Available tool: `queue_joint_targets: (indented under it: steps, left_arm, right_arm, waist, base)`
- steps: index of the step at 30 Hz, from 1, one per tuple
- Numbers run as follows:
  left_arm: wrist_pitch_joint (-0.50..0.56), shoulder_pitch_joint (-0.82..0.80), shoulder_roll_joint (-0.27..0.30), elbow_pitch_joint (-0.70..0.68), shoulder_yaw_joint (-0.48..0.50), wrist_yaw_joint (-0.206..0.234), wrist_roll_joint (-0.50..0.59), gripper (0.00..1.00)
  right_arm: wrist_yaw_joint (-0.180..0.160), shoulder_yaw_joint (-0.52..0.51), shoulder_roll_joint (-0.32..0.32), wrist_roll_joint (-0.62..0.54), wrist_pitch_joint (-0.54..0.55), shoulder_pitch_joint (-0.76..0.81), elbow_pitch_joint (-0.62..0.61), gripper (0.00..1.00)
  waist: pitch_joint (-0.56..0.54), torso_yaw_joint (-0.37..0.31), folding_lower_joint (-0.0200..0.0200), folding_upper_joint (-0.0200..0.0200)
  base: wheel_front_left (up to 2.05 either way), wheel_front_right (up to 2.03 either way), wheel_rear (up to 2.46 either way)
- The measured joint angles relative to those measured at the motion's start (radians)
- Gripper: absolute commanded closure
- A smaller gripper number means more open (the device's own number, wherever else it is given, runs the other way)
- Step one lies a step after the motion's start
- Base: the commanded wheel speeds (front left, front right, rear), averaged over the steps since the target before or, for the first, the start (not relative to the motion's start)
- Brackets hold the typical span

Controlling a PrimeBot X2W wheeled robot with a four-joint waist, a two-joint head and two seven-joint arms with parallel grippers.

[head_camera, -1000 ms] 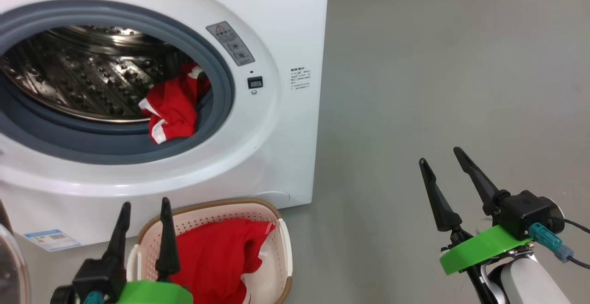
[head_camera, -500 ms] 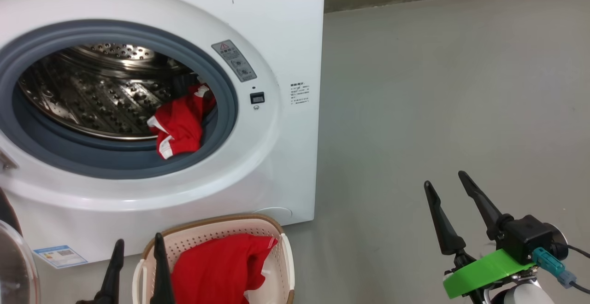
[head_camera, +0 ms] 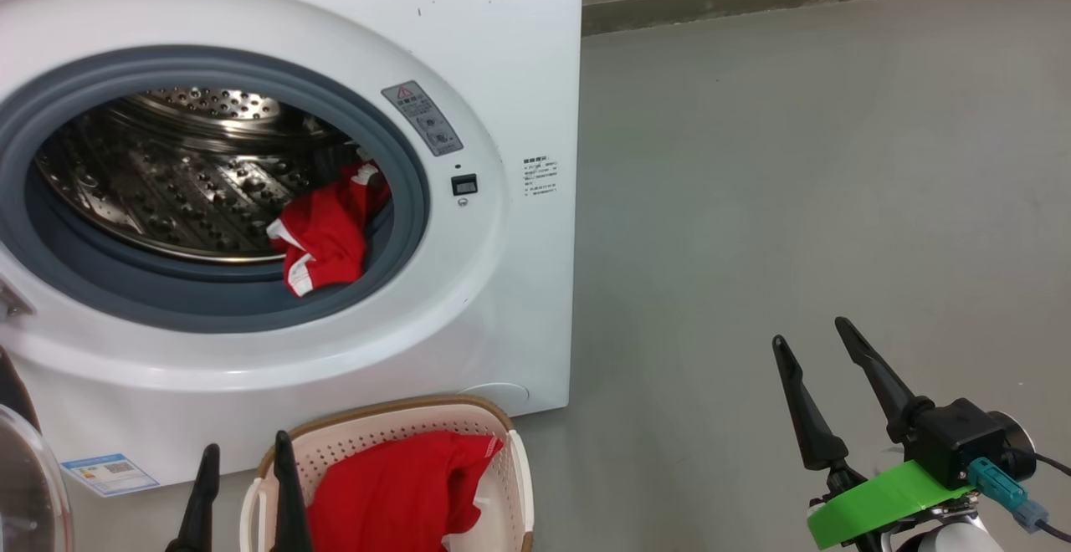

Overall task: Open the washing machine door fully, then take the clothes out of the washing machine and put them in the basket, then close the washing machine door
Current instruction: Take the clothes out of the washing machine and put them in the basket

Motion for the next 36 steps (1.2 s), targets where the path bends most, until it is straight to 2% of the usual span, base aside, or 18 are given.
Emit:
queue_joint_targets:
  steps: [19, 36]
  left_arm:
    - [0.025, 0.001, 0.007, 0.011, -0.037, 0.027, 0.004, 0.00]
    - [0.015, -0.311, 0.003, 0.127, -0.047, 0.030, -0.009, 0.00]
  right_arm:
    - [0.000, 0.012, -0.002, 0.001, 0.000, 0.000, -0.003, 0.00]
    - [0.000, 0.020, -0.035, 0.011, 0.000, -0.076, -0.051, 0.00]
  waist:
    - [0.023, 0.008, 0.0000, -0.0001]
    - [0.183, 0.026, 0.0000, 0.0000]
  base:
    - [0.00, 0.00, 0.00]
    - [0.00, 0.00, 0.00]
